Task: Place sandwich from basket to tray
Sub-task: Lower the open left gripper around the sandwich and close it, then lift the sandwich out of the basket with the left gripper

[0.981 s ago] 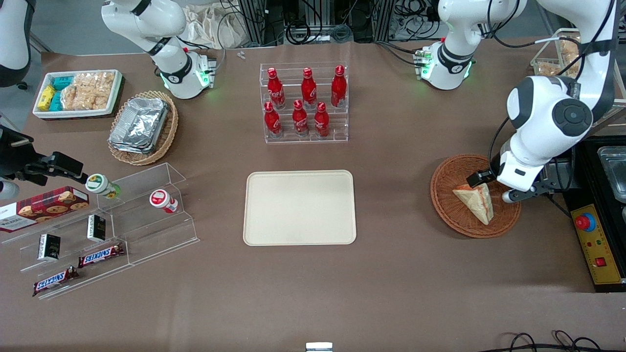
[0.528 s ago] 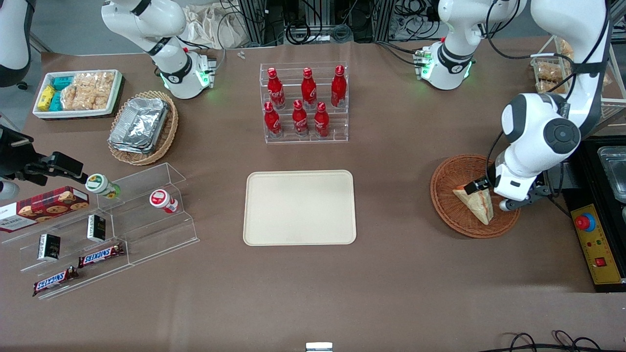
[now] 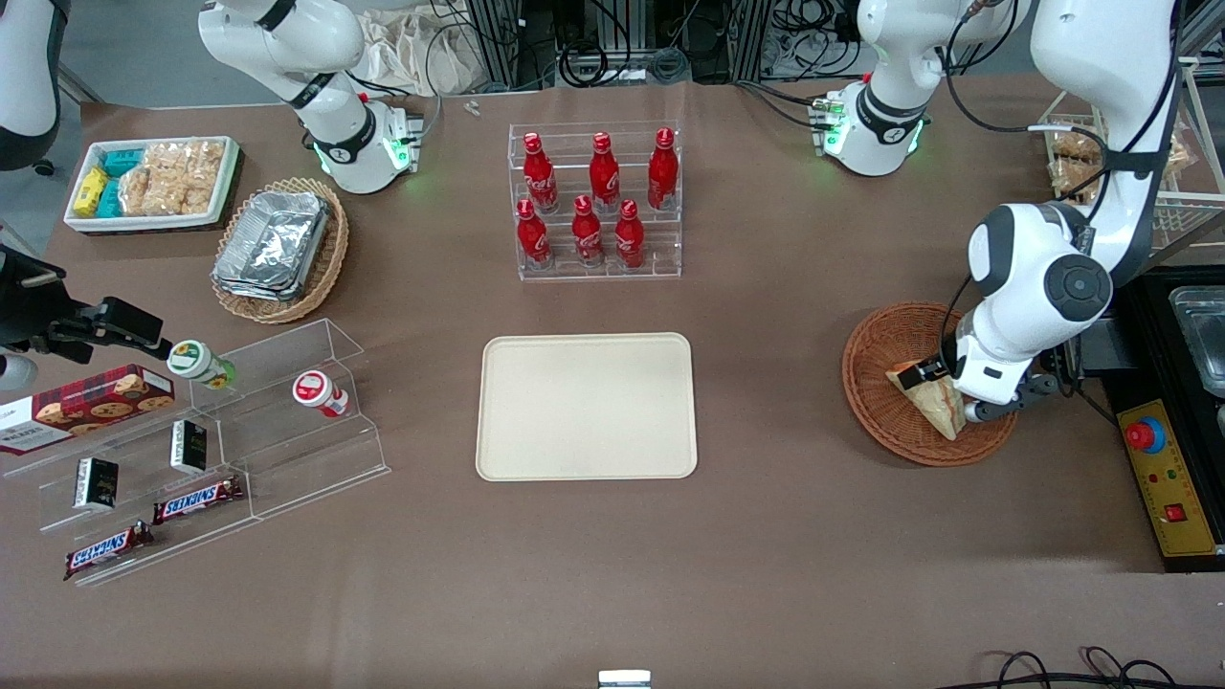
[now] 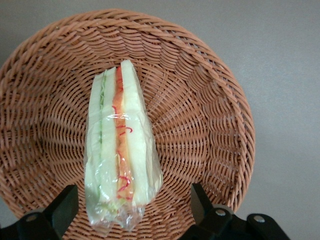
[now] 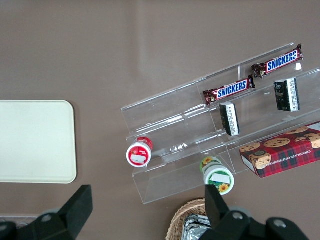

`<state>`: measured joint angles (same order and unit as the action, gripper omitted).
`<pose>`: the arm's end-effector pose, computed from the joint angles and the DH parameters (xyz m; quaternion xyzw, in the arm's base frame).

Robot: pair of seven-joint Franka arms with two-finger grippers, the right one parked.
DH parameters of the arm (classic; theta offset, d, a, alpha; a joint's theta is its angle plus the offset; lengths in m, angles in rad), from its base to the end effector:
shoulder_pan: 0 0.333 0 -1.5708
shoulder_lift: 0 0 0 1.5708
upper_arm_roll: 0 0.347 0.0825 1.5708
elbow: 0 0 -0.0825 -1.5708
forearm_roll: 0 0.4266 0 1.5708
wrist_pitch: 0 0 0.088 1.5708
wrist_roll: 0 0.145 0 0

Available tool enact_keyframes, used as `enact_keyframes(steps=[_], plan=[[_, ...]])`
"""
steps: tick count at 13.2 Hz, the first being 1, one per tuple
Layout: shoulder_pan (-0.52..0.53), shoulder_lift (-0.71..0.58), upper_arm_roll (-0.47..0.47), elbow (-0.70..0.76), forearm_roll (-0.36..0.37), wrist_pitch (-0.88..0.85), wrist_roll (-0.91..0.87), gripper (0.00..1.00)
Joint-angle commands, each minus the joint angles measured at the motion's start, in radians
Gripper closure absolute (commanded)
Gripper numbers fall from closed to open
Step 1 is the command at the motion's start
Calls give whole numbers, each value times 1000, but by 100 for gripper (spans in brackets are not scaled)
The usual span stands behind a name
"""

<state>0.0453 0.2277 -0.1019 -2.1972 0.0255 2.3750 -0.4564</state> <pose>0.5810 -0.0327 0.2364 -0.9814 -0.1903 0.0242 0.0034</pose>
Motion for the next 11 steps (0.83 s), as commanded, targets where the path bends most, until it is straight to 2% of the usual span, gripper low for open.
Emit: enact_keyframes(steps=[1, 4, 5, 9, 10, 11], plan=[[4, 25, -1, -10, 13, 61, -88, 0], [2, 62, -1, 7, 14, 95, -212, 2], [2, 74, -1, 14, 14, 95, -238, 11], [2, 76, -1, 17, 17, 95, -248, 87], [2, 76, -1, 17, 21, 95, -243, 99], [2, 71, -1, 17, 21, 93, -239, 100]])
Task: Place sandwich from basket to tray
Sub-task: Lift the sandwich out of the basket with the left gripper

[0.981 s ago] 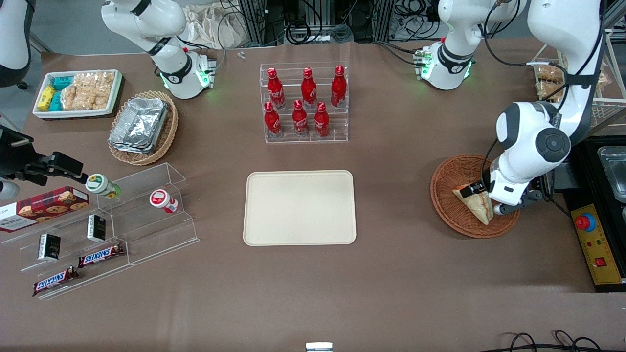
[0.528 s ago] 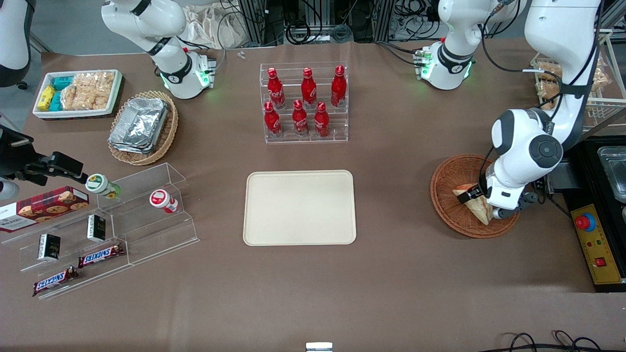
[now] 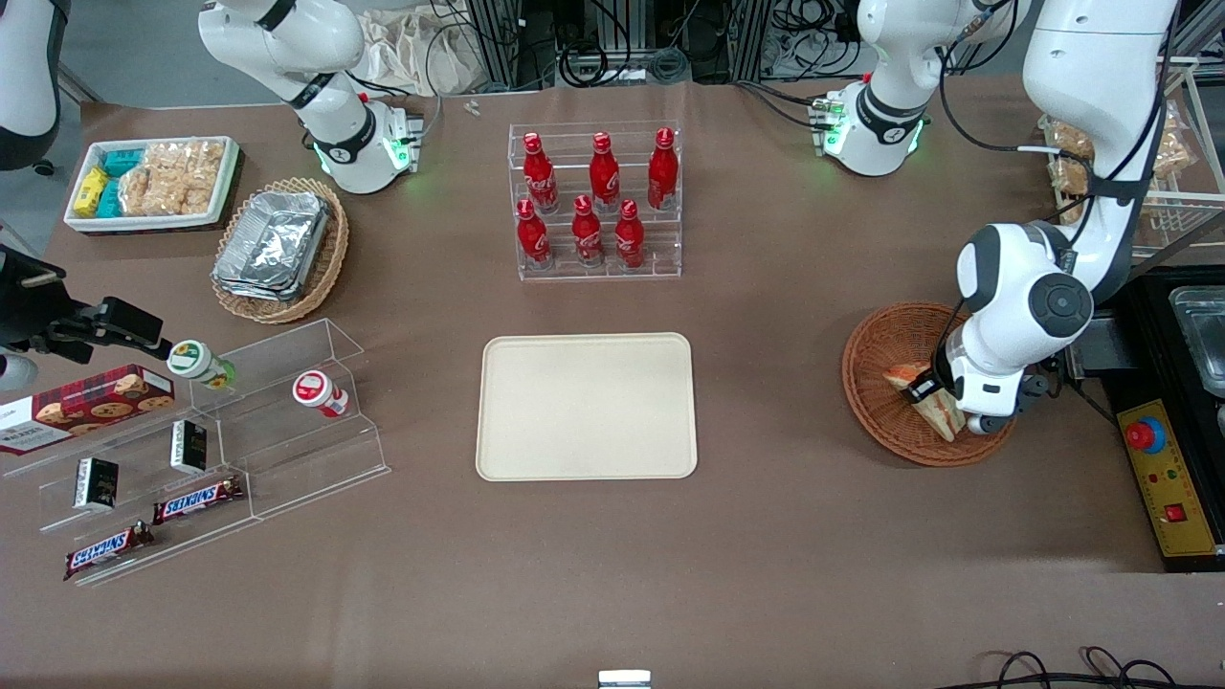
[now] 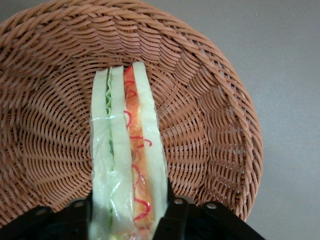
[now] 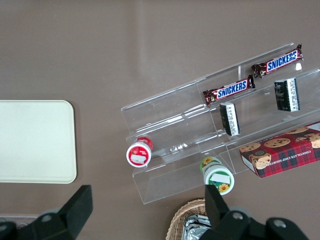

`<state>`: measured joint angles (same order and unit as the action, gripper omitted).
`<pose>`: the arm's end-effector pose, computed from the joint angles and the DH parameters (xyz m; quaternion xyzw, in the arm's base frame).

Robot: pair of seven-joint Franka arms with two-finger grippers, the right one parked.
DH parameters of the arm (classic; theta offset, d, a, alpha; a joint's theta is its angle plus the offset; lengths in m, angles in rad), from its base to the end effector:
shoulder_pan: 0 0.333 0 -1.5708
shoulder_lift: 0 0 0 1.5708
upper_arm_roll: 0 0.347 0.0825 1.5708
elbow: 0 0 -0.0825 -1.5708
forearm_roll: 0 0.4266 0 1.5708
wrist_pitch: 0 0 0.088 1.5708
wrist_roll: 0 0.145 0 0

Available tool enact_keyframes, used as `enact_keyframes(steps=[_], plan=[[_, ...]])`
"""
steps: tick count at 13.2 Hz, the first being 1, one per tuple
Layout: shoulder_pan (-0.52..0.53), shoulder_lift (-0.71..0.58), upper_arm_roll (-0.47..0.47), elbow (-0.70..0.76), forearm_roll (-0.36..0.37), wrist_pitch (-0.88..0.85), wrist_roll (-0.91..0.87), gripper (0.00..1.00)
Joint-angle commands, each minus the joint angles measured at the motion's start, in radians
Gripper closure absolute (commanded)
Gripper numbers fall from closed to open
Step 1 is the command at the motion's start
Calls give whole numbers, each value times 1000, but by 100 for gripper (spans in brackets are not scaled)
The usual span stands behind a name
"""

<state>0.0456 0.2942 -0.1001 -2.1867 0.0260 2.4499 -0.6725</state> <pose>0.5893 -0.0326 0.2082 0.9550 0.2962 -0.0160 0.0008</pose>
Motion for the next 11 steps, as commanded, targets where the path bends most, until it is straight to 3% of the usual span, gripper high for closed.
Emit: enact_keyframes(steps=[1, 4, 8, 11], plan=[[3, -6, -3, 13, 20, 9, -18, 100], [3, -55, -4, 99, 22, -147, -18, 100], [-6, -61, -13, 410, 22, -581, -15, 100], [-16, -55, -70, 611, 8, -771, -19, 100]])
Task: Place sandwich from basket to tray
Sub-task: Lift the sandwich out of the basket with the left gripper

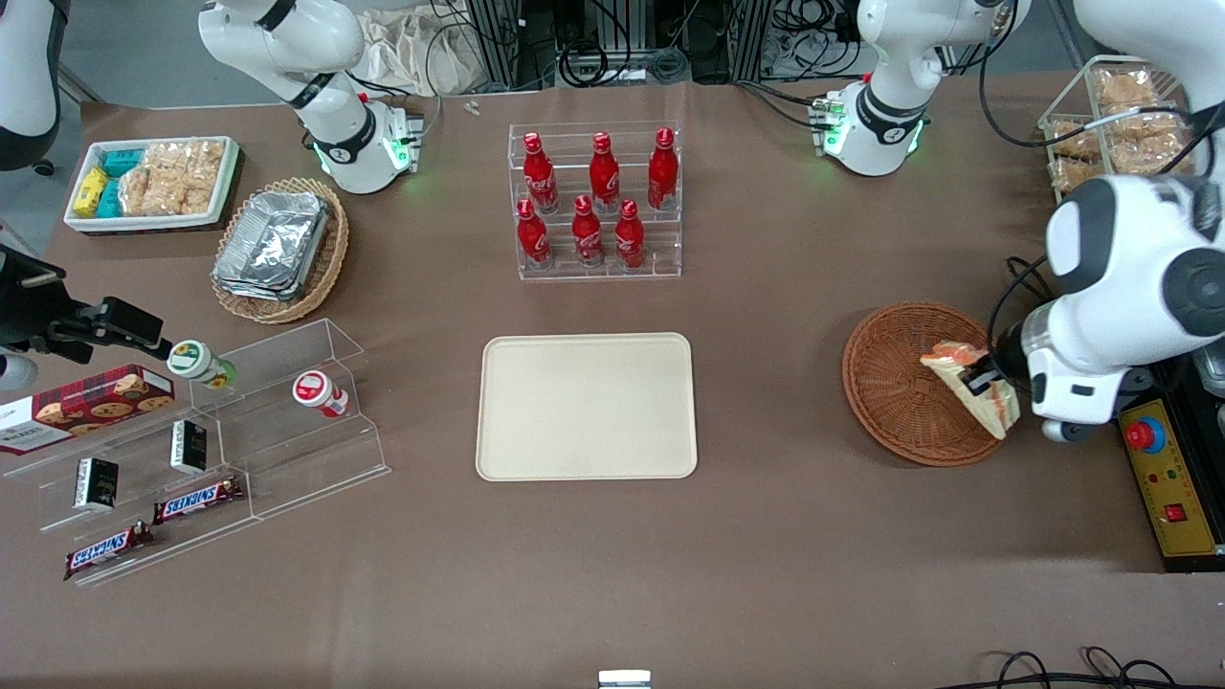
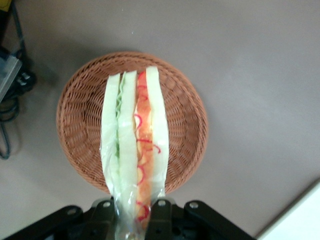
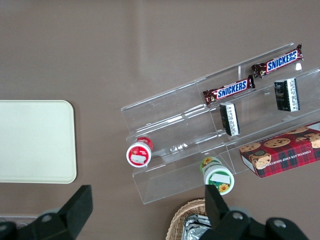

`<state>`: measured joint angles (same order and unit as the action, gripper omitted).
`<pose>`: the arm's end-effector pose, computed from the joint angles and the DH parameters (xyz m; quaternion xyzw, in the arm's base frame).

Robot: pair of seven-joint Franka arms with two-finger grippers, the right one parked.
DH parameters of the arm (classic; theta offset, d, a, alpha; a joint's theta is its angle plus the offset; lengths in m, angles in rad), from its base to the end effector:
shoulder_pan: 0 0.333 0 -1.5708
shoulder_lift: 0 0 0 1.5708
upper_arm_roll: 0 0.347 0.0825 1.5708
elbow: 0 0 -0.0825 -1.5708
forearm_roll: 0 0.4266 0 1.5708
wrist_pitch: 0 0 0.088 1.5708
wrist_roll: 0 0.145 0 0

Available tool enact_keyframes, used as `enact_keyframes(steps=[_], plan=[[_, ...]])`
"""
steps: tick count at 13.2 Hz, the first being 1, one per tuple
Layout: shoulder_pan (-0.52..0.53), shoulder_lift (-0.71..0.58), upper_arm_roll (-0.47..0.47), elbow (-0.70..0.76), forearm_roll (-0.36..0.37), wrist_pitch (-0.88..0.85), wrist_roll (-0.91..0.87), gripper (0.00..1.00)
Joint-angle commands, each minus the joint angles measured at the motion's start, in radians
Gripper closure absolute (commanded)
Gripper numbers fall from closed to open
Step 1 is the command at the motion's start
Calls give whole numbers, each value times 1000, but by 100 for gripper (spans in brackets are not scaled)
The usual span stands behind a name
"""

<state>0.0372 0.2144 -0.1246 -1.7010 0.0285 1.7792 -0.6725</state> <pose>0.6494 -0.0488 0.4334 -0.9563 -0.2845 0.0622 0.0253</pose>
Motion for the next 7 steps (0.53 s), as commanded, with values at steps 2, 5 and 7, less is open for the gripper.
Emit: enact_keyframes(steps=[2, 5, 7], plan=[[-8, 28, -142, 223, 4, -161, -19, 95], [-8, 98, -327, 281, 13, -146, -30, 97], [-10, 137, -406, 271, 16, -59, -19, 100]])
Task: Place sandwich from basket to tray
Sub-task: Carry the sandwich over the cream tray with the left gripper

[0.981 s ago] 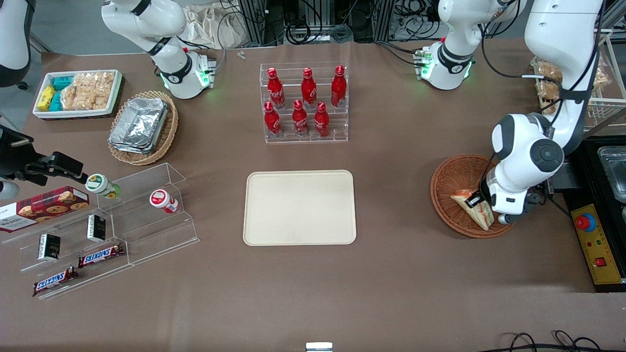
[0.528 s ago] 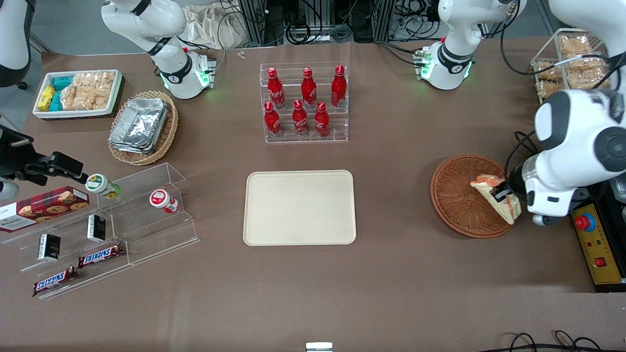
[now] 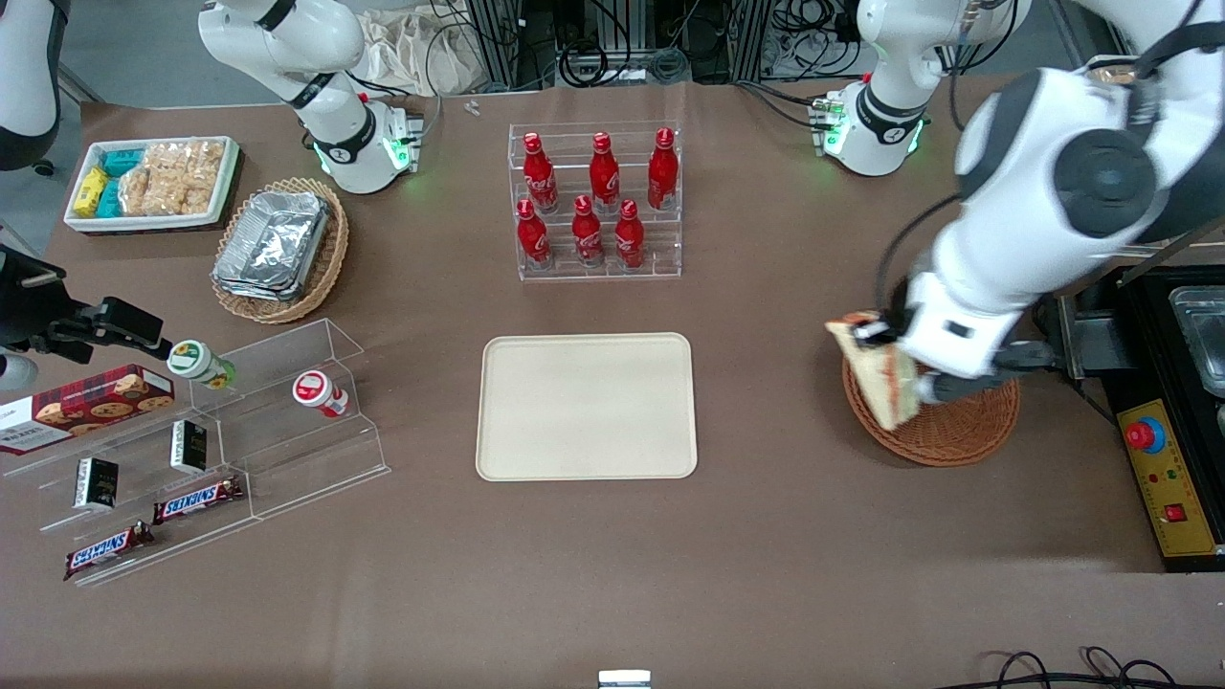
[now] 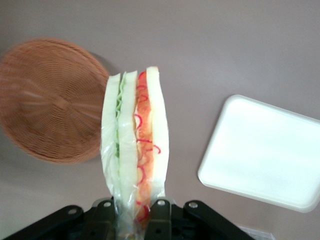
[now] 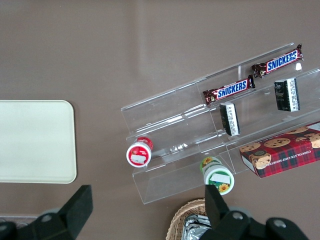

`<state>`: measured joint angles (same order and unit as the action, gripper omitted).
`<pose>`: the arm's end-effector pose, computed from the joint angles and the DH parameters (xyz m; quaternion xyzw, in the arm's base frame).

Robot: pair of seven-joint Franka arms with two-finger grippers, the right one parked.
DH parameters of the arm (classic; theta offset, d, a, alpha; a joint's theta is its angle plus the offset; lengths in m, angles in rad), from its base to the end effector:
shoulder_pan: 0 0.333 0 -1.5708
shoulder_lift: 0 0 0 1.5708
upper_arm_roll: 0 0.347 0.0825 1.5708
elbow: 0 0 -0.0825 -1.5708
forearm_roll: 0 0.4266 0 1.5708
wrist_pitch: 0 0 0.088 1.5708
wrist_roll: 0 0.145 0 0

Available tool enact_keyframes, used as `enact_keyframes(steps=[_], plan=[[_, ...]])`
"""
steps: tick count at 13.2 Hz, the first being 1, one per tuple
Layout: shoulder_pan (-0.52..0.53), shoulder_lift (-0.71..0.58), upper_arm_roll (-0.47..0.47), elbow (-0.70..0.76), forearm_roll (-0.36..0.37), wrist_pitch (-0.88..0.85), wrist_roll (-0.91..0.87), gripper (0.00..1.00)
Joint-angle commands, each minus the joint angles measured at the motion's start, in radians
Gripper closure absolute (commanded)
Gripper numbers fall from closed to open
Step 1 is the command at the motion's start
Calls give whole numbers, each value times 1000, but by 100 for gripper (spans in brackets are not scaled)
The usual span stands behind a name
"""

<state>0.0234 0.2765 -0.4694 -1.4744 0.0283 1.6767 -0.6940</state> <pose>0.6296 -0.2599 0.5156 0.9904 0.1280 -0.0446 0.0284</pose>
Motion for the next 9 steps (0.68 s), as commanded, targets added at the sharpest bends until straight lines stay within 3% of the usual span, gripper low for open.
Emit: enact_keyframes(steps=[1, 2, 6, 9], plan=[[3, 117, -93, 45, 18, 82, 4, 99], [-5, 165, -128, 46, 25, 119, -1, 99], [-157, 361, -132, 48, 194, 242, -15, 100], [-184, 460, -132, 40, 245, 343, -18, 100]])
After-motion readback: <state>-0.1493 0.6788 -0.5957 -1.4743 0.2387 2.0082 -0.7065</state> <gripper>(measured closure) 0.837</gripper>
